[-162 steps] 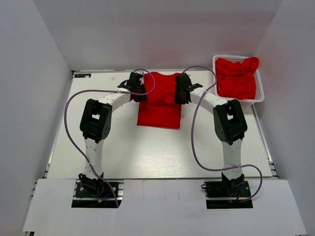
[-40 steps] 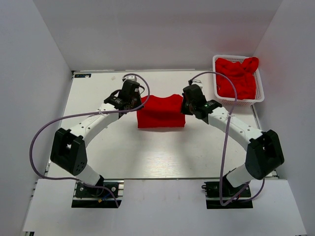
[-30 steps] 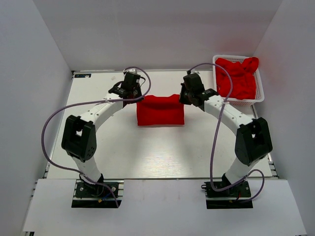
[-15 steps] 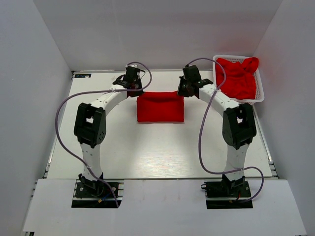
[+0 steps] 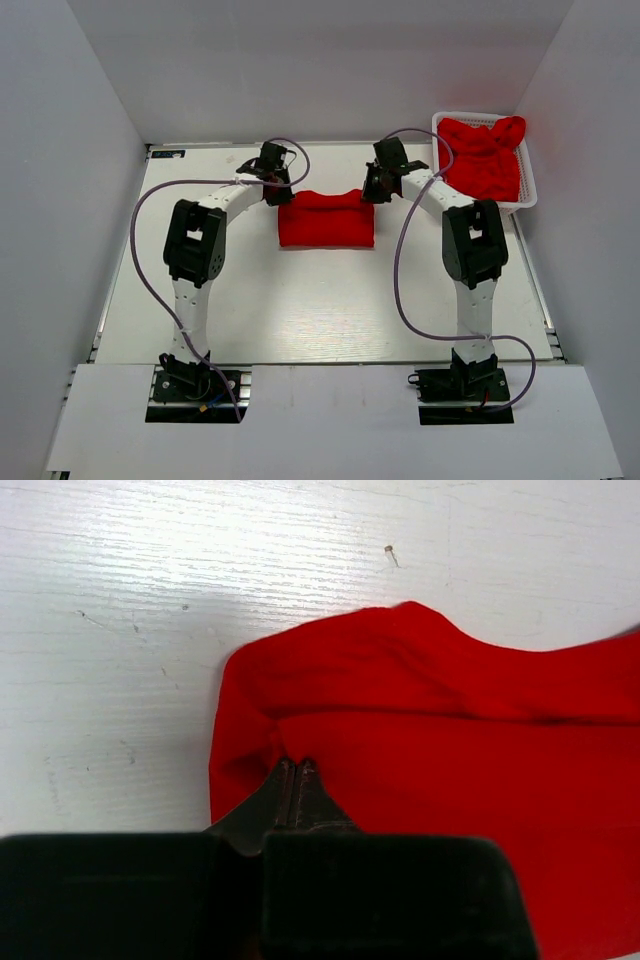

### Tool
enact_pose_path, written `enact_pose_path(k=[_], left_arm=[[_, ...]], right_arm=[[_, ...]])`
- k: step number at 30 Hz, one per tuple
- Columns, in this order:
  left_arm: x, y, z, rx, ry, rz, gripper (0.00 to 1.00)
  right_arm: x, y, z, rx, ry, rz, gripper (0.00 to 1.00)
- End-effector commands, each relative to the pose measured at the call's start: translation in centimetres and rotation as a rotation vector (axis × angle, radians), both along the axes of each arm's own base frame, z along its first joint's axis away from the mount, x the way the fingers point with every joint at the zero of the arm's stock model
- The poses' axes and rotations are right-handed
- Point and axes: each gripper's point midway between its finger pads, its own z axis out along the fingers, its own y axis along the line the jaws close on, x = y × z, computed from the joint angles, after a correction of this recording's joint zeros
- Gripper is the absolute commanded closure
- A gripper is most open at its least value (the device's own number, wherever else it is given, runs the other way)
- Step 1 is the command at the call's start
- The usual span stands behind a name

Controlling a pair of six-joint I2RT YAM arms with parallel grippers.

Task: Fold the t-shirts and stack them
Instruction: Fold the long partially folded tshirt into a neat square

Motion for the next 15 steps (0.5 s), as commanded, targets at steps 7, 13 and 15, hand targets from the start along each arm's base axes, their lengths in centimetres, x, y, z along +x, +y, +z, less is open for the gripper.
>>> enact_pose_path(k=[7, 13, 15], left_arm=[[3.3, 0.3, 4.1, -0.060, -0.106, 0.015, 0.42], [8.0, 1.0, 7.3, -0.127, -0.193, 0.050, 0.00], [8.8, 1.1, 8.1, -0.146, -0.200, 0.043, 0.00]], right_arm=[[4.0, 1.1, 1.9, 0.137, -0.064, -0.018, 0.83], [8.5, 2.7, 6.2, 0.385, -0.143, -0.077, 0.38], [9.4, 3.0, 7.9, 0.464, -0.144, -0.079, 0.12]])
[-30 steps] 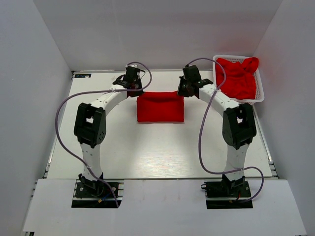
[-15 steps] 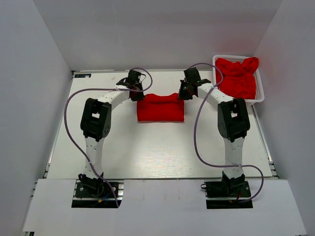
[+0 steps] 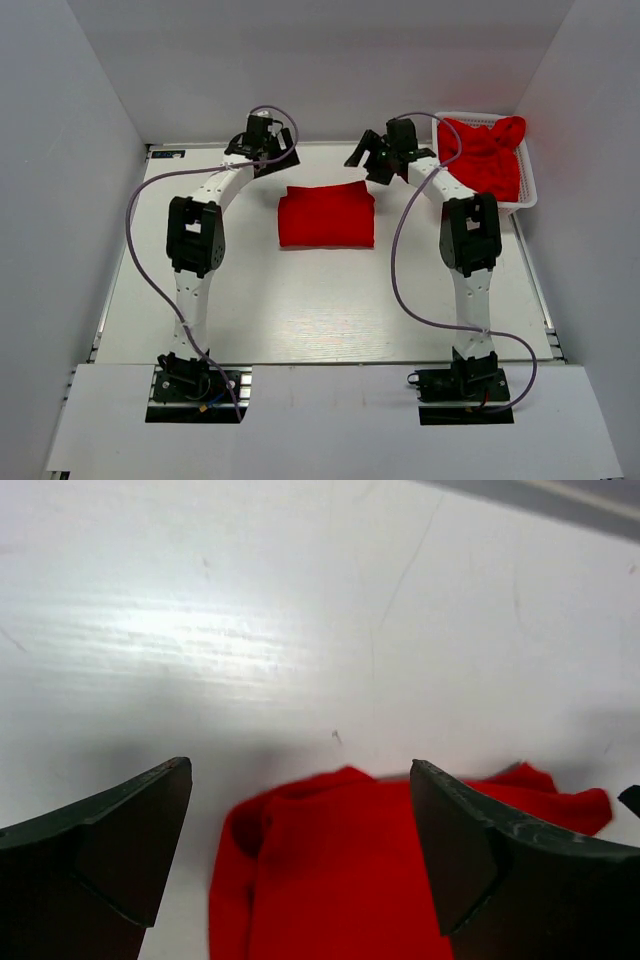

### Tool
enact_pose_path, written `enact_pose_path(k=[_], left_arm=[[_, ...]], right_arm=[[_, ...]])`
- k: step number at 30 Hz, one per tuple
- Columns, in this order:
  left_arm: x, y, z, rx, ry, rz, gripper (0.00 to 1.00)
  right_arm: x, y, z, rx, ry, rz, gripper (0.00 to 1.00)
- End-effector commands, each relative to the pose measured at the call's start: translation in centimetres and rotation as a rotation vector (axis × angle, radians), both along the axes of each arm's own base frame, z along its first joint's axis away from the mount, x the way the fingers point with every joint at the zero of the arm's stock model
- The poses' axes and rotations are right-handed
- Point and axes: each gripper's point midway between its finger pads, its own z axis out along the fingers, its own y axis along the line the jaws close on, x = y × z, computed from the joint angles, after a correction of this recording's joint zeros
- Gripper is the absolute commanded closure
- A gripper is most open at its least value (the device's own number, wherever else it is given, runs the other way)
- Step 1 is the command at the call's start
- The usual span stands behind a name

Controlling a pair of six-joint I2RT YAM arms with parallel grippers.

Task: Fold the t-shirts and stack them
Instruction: Fold the long partially folded tshirt into a neat square, then put the neatly folded tshirt into the corner of the board with the left arm

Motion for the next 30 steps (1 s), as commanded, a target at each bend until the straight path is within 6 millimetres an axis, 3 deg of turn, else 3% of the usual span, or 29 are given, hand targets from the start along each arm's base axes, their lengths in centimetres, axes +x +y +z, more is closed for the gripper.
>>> enact_pose_path(k=[1, 5, 10, 11, 12, 13, 14, 15, 16, 17, 18, 19, 20, 21, 22, 24, 26, 27, 28, 29, 30], left_arm=[[1.8, 0.7, 2.8, -0.048, -0.049, 0.003, 0.00], [1.6, 1.3, 3.7, -0.056, -0.058, 0.007, 0.00], [-1.0, 2.0, 2.7, -0.007, -0.037, -0.085, 0.00], [-1.5, 1.5, 2.7, -0.003, -0.044, -0.114, 0.00], [-3.1, 1.7, 0.8, 0.010, 0.006, -0.131, 0.00], [-3.8, 1.1, 0.5, 0.018, 0.005, -0.152, 0.00], [-4.9, 0.3, 1.3, 0.009, -0.011, -0.204, 0.00], [-6.4, 0.2, -0.5, -0.007, 0.021, -0.227, 0.00], [-7.1, -0.1, -0.9, -0.023, 0.017, -0.257, 0.00], [-8.1, -0.7, -1.1, -0.051, 0.013, -0.300, 0.00], [-9.0, -0.5, -1.8, -0.052, 0.007, -0.301, 0.00], [-10.3, -0.8, -2.9, -0.050, 0.029, -0.324, 0.00], [-10.2, -0.9, -2.8, -0.051, 0.021, -0.324, 0.03], [-11.0, -1.1, -3.3, -0.049, 0.036, -0.333, 0.05], [-11.1, -1.3, -3.3, -0.053, 0.034, -0.350, 0.12], [-12.2, -1.8, -4.8, -0.055, 0.074, -0.368, 0.24], [-12.8, -2.2, -6.0, -0.049, 0.106, -0.392, 0.41], [-13.1, -1.9, -6.7, -0.031, 0.124, -0.391, 0.48], [-13.2, -1.7, -7.3, 0.003, 0.145, -0.382, 0.54], [-13.0, -1.6, -7.0, 0.012, 0.144, -0.374, 0.67], [-13.3, -1.3, -7.9, 0.023, 0.169, -0.368, 0.71]], right_arm=[[2.9, 1.3, 5.0, 0.187, -0.088, 0.001, 0.10], [2.5, 0.3, 5.7, 0.166, -0.097, -0.007, 0.10], [0.3, -1.9, 4.8, 0.032, -0.098, -0.009, 0.10], [0.0, -2.3, 5.7, 0.013, -0.114, -0.019, 0.10], [-0.8, -2.8, 4.4, -0.017, -0.088, -0.013, 0.10], [-1.2, -3.2, 5.5, -0.035, -0.113, -0.029, 0.10], [-2.9, -3.9, 2.7, -0.070, -0.055, -0.026, 0.10], [-3.5, -4.2, 5.1, -0.063, -0.107, -0.029, 0.10], [-4.1, -4.6, 5.1, -0.076, -0.109, -0.037, 0.10], [-6.1, -5.3, 2.2, -0.107, -0.049, -0.024, 0.10], [-6.7, -5.3, 4.6, -0.101, -0.107, -0.022, 0.10], [-8.6, -6.2, 2.1, -0.143, -0.058, -0.020, 0.10], [-8.6, -6.3, 3.2, -0.140, -0.081, -0.026, 0.10], [-9.9, -6.7, 4.0, -0.153, -0.099, -0.020, 0.10], [-11.2, -7.4, 2.7, -0.173, -0.062, -0.026, 0.10], [-13.4, -8.3, 2.3, -0.193, -0.042, -0.032, 0.10], [-14.4, -9.0, 2.8, -0.204, -0.051, -0.042, 0.10], [-15.7, -9.3, 1.4, -0.216, -0.015, -0.039, 0.10], [-16.2, -9.7, 2.5, -0.211, -0.041, -0.048, 0.10], [-16.7, -10.1, 2.4, -0.223, -0.028, -0.057, 0.10], [-17.5, -10.3, 1.9, -0.233, -0.012, -0.057, 0.10]])
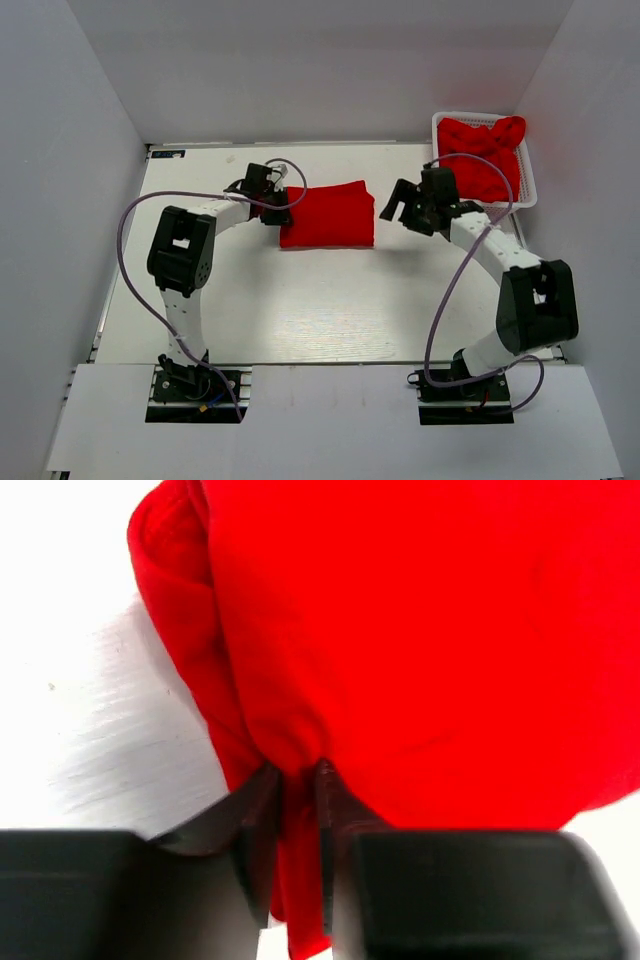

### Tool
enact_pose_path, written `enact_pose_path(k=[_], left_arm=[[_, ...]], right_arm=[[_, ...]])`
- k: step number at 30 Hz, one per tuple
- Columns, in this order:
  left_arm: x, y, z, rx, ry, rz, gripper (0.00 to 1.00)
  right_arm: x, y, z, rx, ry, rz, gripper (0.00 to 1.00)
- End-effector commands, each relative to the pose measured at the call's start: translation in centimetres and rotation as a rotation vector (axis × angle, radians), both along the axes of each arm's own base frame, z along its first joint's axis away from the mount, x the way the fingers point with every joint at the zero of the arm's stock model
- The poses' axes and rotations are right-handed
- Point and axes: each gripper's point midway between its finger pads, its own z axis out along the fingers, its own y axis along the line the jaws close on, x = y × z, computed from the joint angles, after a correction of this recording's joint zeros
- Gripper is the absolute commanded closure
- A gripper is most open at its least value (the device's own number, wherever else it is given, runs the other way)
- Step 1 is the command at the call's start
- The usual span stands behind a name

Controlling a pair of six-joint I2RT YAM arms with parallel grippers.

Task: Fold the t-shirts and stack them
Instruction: Put the neatly folded tshirt into the corner of the board with the left arm

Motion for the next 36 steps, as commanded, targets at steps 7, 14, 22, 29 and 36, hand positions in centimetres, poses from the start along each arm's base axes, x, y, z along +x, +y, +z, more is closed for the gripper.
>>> enact_pose_path(k=[7, 14, 22, 29, 36], left_arm=[[3.0, 1.6, 2.2, 0.136, -0.057, 0.062, 1.00], [8.6, 8.8, 5.2, 0.359, -0.079, 0.209, 1.00], [13.6, 17.9, 5.9, 0.476, -0.115, 0.329, 1.00], [16.4, 26.6, 6.4, 0.526, -0.189, 0.456, 1.00], [19.8, 33.4, 7.8, 0.584, -0.310, 0.536, 1.00]], right_arm=[[-4.9, -4.1, 0.8, -0.135, 0.008, -0.065, 0.10], [-5.0, -5.8, 1.9, -0.180, 0.000, -0.143, 0.10], [-1.9, -7.3, 5.1, -0.212, -0.066, -0.244, 0.10], [0.7, -7.9, 6.8, -0.206, -0.098, -0.266, 0.10], [3.0, -7.7, 6.8, -0.163, -0.083, -0.246, 0.10]])
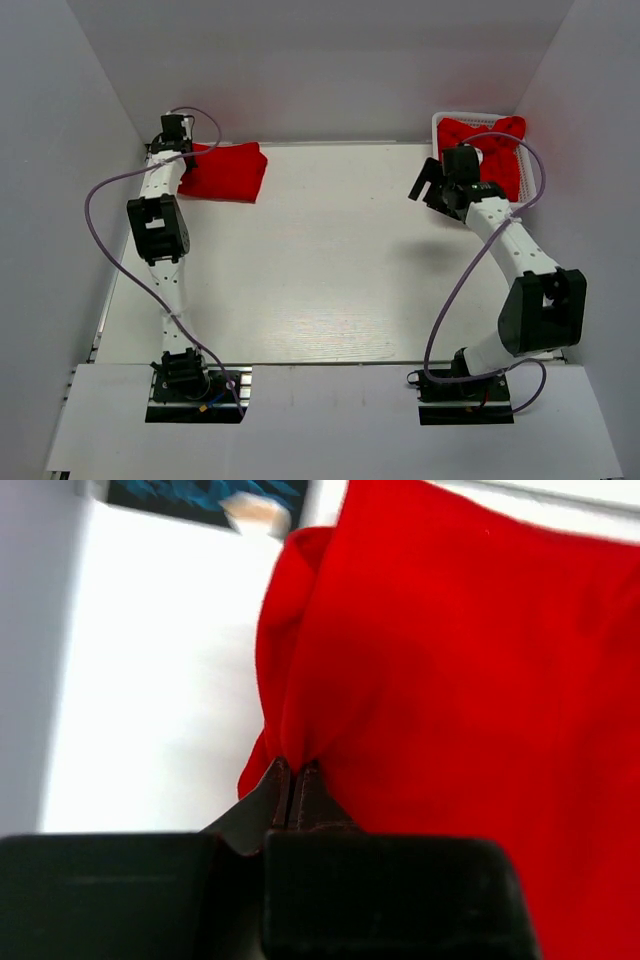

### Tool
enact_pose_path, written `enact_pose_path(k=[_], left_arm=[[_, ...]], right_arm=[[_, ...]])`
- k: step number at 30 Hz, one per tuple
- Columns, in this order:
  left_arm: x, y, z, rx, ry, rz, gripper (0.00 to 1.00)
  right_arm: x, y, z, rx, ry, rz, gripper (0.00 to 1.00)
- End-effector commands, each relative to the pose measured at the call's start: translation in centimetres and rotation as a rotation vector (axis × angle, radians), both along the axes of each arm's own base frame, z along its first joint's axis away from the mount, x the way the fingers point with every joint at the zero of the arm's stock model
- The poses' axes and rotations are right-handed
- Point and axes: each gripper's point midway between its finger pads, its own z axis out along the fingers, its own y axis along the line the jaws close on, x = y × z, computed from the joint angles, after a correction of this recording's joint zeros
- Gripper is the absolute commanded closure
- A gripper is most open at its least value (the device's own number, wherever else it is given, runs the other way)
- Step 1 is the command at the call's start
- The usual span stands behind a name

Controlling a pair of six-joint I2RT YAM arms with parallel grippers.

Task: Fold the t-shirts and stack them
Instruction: Put the neatly folded tshirt into the corner of the board with the left arm

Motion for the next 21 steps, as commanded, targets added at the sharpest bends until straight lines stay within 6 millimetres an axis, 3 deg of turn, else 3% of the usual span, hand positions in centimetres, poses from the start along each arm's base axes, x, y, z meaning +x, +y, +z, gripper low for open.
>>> enact_pose_path(k=[1, 2, 7, 10, 15, 16, 17, 18, 19, 21], left_arm=[[2.5, 3.3, 3.8, 0.086, -0.126, 0.034, 1.00], [2.7, 4.0, 3.0, 0.087, -0.125, 0.044, 1.00], [3.5, 7.3, 4.2, 0.084, -0.212, 0.101, 1.00], [3.6, 8.2, 3.9, 0.086, -0.223, 0.124, 1.00], [3.9, 9.5, 5.7, 0.110, -0.275, 0.169, 1.00], [4.2, 9.6, 6.3, 0.120, -0.291, 0.165, 0.95], [4.1, 9.7, 6.3, 0.125, -0.290, 0.172, 0.85], [4.1, 9.7, 7.9, 0.121, -0.318, 0.179, 0.30], [4.0, 9.6, 8.4, 0.122, -0.326, 0.179, 0.00], [3.7, 9.2, 11.0, 0.115, -0.368, 0.161, 0.00]], right_arm=[[1.8, 0.0, 0.9, 0.018, -0.018, 0.003, 0.10], [2.1, 0.1, 1.1, 0.022, -0.023, 0.007, 0.10], [2.9, -0.5, -0.2, 0.020, 0.016, -0.008, 0.10], [2.9, -0.8, -0.9, 0.022, 0.039, -0.031, 0.10], [3.1, -1.1, -0.5, 0.015, 0.026, -0.036, 0.10], [3.1, -1.2, -0.3, 0.015, 0.021, -0.037, 0.10], [3.0, -1.3, -0.2, 0.015, 0.017, -0.035, 0.10], [2.9, -1.1, -0.1, 0.017, 0.018, -0.022, 0.10], [2.8, -1.0, 0.0, 0.024, 0.016, -0.018, 0.10], [2.6, -1.1, 0.6, 0.015, 0.002, -0.011, 0.10]])
